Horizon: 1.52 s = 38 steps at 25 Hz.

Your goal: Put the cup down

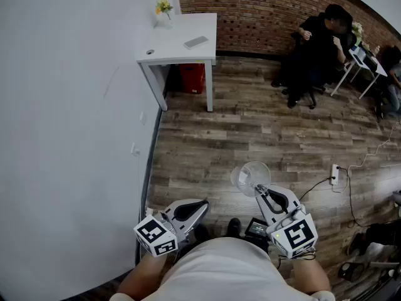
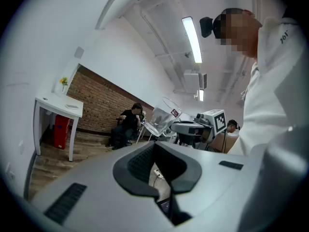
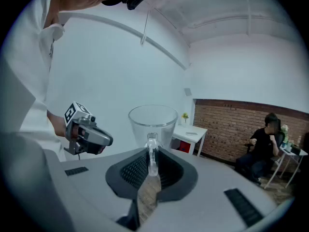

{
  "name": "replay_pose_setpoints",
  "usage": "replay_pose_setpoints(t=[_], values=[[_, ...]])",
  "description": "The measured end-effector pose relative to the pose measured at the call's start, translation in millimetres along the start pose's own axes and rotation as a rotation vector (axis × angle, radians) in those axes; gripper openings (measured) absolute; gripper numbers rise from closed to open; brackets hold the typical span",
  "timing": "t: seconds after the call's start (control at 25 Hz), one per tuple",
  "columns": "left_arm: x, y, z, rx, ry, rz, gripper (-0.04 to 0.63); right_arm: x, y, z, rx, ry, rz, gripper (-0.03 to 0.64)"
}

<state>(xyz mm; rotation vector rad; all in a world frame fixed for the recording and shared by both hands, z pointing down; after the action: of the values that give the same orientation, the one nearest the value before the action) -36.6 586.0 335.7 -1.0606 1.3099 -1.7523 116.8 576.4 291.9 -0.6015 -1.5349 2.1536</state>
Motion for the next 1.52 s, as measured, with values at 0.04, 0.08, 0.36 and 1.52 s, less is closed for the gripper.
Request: replay_pose_setpoints(t=[0.04, 0.08, 0.36, 1.52], values=[[-1.4, -1.4, -1.1, 0.003, 0.001, 0.002, 0.008, 1.0, 0.5, -1.3, 0.001, 0.000, -0.002, 0.037], [-2.6, -2.3, -2.0, 0.006, 0.002, 0.003, 0.008, 1.9, 1.0, -2.3, 0.002, 0.001, -0.004, 0.035], [0.0, 0.3, -3.4, 0.000, 0.009, 0.005, 0.008, 6.1, 2.2, 3.9, 0.001, 0.021, -0.023, 0.035], [12.1, 7.1, 6.6, -0.009, 0.070, 0.033, 0.013, -11.7, 5.3, 9.1, -0.004, 0.030, 0.061, 0.035]])
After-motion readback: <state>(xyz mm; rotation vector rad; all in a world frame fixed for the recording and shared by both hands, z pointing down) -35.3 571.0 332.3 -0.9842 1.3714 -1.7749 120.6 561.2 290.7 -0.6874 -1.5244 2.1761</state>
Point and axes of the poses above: the fingertips, and each gripper's own axes: z forward along the fingers, x to its left, y out of its top, the point moved 2 cm from there along -z, backward along the fingers, and after that the axes turned 11 degrees about z, right-handed, at the moved point
